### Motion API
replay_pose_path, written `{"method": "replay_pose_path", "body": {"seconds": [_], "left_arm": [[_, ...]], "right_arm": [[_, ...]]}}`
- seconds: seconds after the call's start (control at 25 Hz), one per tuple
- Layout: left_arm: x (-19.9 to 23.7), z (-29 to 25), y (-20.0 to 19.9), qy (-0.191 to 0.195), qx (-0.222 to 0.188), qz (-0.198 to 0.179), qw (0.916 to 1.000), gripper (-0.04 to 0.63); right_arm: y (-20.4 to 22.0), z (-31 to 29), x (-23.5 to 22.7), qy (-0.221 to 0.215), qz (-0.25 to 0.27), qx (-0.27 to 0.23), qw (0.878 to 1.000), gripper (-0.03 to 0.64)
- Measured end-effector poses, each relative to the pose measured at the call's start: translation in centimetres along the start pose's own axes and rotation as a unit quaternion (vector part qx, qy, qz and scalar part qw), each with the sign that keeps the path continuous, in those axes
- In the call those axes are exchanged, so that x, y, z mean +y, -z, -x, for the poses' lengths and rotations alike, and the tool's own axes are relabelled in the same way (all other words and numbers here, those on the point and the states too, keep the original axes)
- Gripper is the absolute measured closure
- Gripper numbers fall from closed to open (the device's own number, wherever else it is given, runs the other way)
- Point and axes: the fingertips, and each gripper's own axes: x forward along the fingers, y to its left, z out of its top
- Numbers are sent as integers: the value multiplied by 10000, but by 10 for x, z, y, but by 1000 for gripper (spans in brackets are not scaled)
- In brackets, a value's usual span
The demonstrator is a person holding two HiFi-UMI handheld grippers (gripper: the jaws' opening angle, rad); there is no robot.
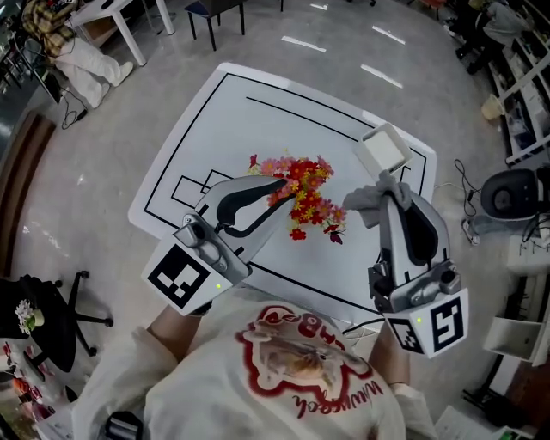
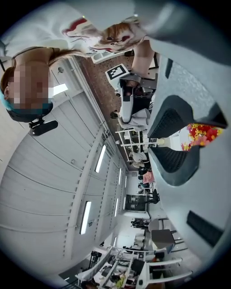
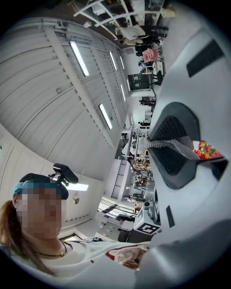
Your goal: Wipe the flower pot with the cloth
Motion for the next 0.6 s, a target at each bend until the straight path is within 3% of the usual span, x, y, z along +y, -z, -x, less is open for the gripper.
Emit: {"method": "replay_pose_path", "body": {"seconds": [0.2,0.6], "left_arm": [[28,-15,4,111,73,11,9999,532],[87,-9,24,-125,153,239,9995,572]], "right_arm": [[10,-25,-20,-63,-122,100,9999,586],[45,-77,-49,-413,-189,422,9981,586]]}}
